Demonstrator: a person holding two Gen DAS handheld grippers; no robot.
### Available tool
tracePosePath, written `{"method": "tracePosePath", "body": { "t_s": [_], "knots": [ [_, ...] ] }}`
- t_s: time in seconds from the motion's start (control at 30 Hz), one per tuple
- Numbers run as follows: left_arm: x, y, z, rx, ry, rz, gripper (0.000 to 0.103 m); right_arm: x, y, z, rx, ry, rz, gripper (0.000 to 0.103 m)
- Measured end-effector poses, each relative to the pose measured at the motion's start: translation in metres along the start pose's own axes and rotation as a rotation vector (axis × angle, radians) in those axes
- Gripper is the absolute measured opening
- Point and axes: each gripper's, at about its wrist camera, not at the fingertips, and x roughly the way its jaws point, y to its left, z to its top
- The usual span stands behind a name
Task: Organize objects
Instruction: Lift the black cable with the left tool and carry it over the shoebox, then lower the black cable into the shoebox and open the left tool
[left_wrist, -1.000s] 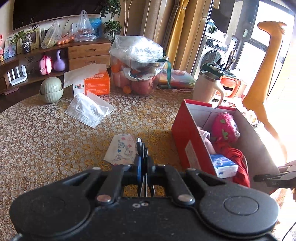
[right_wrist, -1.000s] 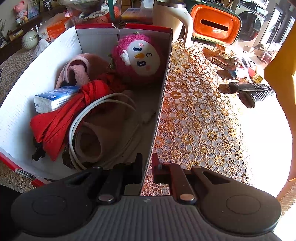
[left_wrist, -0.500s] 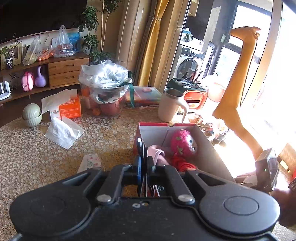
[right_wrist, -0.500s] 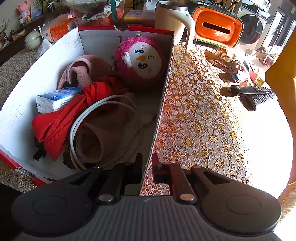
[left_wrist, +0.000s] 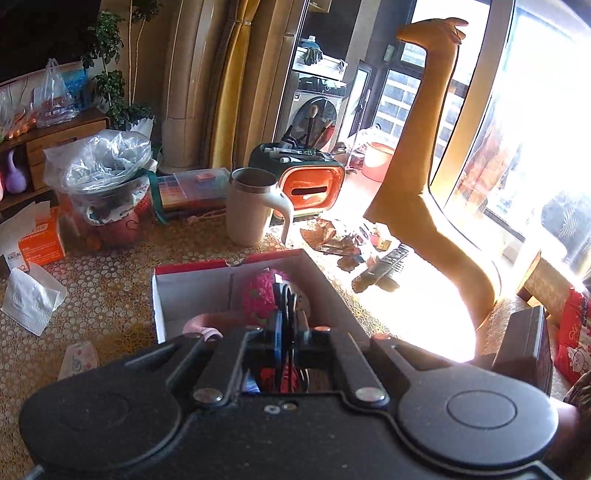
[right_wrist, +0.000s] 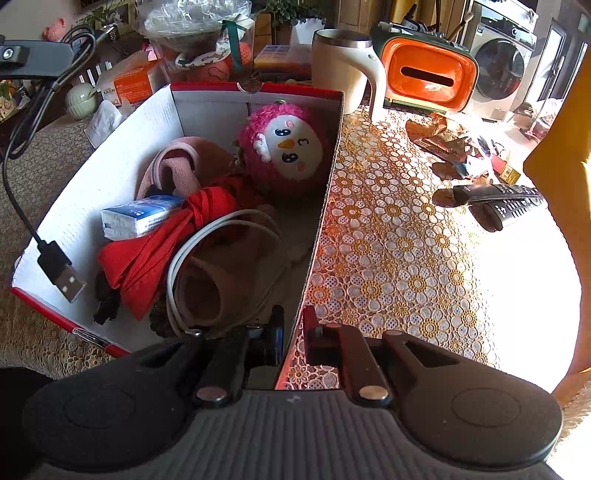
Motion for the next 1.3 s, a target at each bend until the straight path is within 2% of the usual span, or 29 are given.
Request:
{"method": "tracePosePath", "body": {
  "t_s": [0.33, 0.73, 0.9, 0.97, 1.1, 1.3],
  "knots": [
    [0.072, -0.028, -0.019, 0.059, 0.126, -0.018, 0.003, -0.006, -0.005, -0.001, 0.015, -0.004, 0.013, 0.010],
    [0.122, -0.037, -0.046, 0.095, 0.288, 0.010, 0.003, -0.008, -0.004, -0.003, 0.012, -0.009, 0.015, 0.010],
    [0.127, -0.032, -0.049, 0.086, 0.300, 0.007, 0.004, -0.008, -0.004, -0.004, 0.015, -0.008, 0.017, 0.010],
    [0.126, -0.032, -0.049, 0.088, 0.298, 0.006, 0.009, -0.008, -0.004, -0.004, 0.014, -0.008, 0.017, 0.010],
    [0.121, -0.033, -0.049, 0.098, 0.286, 0.001, 0.013, -0.008, -0.004, -0.004, 0.013, -0.008, 0.016, 0.010],
    [0.101, -0.034, -0.044, 0.089, 0.253, -0.022, 0.024, -0.008, -0.004, -0.004, 0.014, -0.007, 0.016, 0.010]
  ]
}}
